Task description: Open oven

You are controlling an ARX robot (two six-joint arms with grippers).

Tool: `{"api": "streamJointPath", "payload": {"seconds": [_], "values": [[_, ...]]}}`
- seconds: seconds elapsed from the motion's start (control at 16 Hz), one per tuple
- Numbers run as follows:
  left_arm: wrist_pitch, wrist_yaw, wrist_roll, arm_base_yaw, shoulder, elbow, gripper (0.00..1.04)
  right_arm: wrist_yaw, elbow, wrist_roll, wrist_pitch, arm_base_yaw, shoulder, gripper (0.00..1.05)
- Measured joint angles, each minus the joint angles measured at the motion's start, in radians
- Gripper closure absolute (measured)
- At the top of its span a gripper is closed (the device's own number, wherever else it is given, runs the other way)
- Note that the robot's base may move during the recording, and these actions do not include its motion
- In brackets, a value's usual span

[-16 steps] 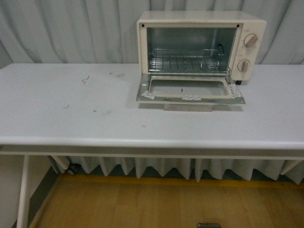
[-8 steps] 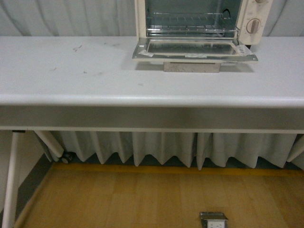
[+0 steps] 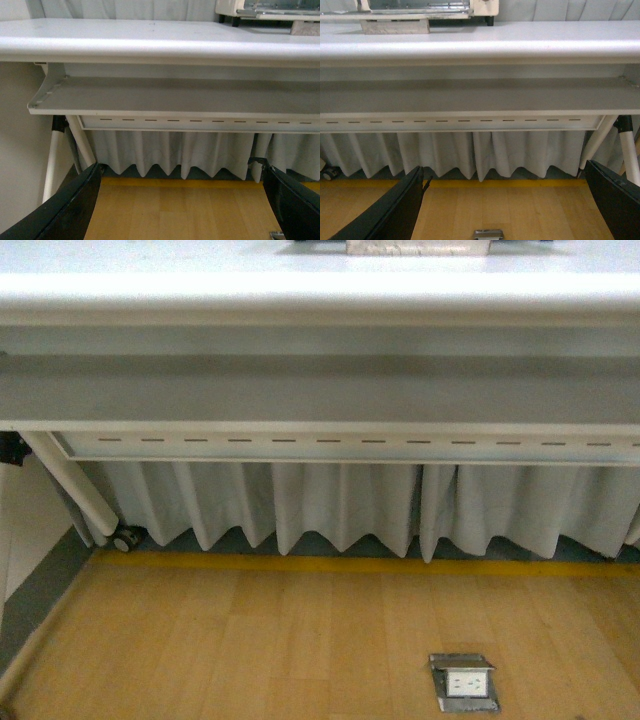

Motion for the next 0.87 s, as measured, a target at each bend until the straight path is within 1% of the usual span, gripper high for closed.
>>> {"api": "streamJointPath", "payload": {"seconds": [0.87], "values": [[-0.003,0.000,0.000,0.000,0.000,0.000,0.07,0.000,0.000,0.000,-0.002,0.000,0.000,0.06]]}}
